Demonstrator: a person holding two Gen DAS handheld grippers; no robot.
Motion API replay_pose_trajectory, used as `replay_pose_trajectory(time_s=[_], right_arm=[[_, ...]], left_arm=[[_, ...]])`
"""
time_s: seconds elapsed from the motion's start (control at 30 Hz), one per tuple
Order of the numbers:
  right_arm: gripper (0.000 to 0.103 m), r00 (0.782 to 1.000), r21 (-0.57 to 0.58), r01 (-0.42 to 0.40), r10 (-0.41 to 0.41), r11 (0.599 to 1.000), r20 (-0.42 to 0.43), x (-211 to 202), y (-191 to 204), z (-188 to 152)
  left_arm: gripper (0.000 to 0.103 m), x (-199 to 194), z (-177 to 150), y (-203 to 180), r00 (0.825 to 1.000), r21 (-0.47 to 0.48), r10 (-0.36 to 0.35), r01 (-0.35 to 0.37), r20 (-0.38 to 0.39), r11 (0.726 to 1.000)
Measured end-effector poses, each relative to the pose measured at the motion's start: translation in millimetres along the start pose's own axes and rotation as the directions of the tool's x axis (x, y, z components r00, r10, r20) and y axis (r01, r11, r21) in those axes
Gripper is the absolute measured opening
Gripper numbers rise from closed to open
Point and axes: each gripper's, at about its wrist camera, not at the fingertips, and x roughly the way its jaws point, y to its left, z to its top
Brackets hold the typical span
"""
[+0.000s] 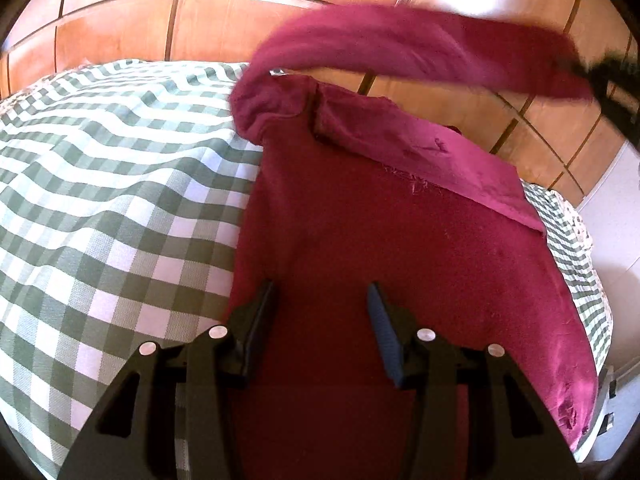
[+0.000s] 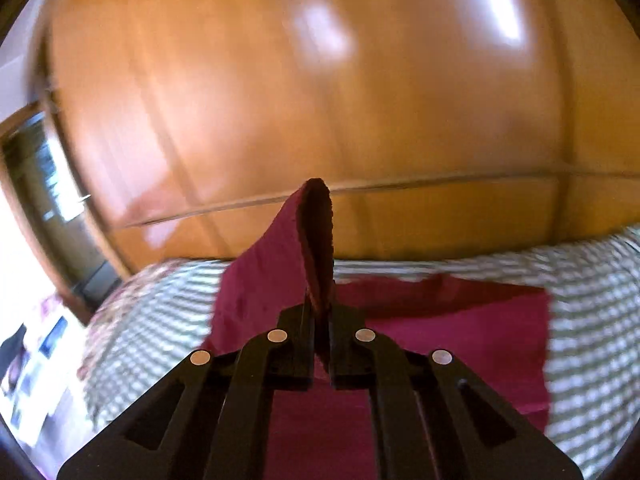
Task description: Fold small clothes
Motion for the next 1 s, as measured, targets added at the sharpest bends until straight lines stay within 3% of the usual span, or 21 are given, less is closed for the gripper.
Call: replay_pose_trajectory(time_s=[0.07,0.23,0.33,0.47,0.67,0.77,0.83,0.87,0.9,1.0], right_arm=[[0.004,0.997,0.057,0.070,-0.068,0.996,-0.036,9,-37,-7],[0.004,0.963,0.162,0.235,-0.208,0.958,-0.170,40,-116,-44],[0.004,0.946,0.210,0.273,-0.222,0.939,-0.237,57,-148,-66],[0.004,0.941,0.235,0.274,-0.210,0.932,-0.266,73,-158,-83],[0.004,0.949,0.265,0.249,-0.180,0.932,-0.257,76,-161,-89],[0.004,0.953,0.269,0.233,-0.165,0.934,-0.253,73,-165,-91],[0.004,0.956,0.280,0.223,-0.153,0.934,-0.252,72,-167,-93],[0.004,0.955,0.279,0.222,-0.152,0.934,-0.253,73,-168,-94],[0.004,0.954,0.273,0.226,-0.155,0.935,-0.256,75,-169,-95],[0.007,0.955,0.261,0.231,-0.168,0.937,-0.243,78,-169,-96]], left_arm=[[0.047,1,1,-1,1.000,0.002,0.004,-0.004,-0.004,1.000],[0.047,0,9,-5,0.999,-0.002,0.020,-0.020,-0.042,1.000],[0.044,-9,24,-2,0.999,-0.055,-0.011,0.008,-0.053,0.998],[0.044,-19,57,-5,0.999,-0.065,-0.030,0.031,0.017,0.997],[0.044,1,119,-33,0.995,0.029,-0.023,0.021,0.099,0.999],[0.044,37,132,-31,0.998,0.017,0.052,-0.053,0.045,0.998],[0.039,70,123,-12,0.990,-0.028,0.127,-0.129,-0.066,0.991],[0.039,76,117,-6,0.990,-0.038,0.119,-0.122,-0.080,0.992],[0.038,75,110,-3,0.994,-0.040,0.101,-0.103,-0.052,0.994],[0.036,63,105,-8,0.991,-0.011,0.132,-0.132,-0.039,0.991]])
